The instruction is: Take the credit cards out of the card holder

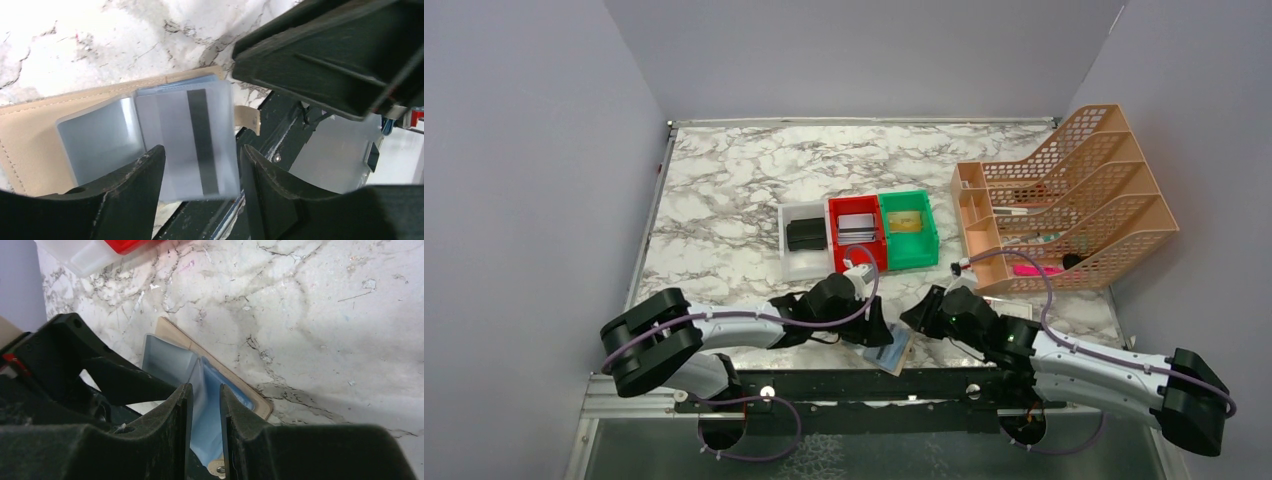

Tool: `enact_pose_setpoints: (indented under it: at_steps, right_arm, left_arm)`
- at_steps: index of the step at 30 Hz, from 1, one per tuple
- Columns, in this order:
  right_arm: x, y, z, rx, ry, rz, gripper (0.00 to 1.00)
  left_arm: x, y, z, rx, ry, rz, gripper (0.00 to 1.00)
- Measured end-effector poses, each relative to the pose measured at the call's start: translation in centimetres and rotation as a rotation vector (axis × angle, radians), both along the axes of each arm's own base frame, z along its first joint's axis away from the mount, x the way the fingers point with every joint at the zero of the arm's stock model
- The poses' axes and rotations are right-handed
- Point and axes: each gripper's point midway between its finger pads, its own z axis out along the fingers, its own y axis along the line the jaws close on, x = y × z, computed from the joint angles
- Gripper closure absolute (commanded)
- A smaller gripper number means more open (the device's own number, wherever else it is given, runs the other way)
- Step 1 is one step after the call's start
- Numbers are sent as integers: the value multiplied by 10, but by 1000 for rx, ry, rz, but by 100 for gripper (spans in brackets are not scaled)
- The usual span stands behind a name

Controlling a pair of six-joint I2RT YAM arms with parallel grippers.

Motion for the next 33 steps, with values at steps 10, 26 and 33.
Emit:
enact_pose_setpoints:
  at_steps: [10,26,33]
  right_arm:
    - [-2,5,-5,-9,12,29,69]
    - [-21,39,-18,-39,83,247,70]
    - [-28,31,-28,-90,120,263,64]
  left_arm:
    - [-7,-4,17,-37,-32,-60,45]
    - [11,22,17,52,-109,74,37]
    - [11,24,4,90,-95,76,37]
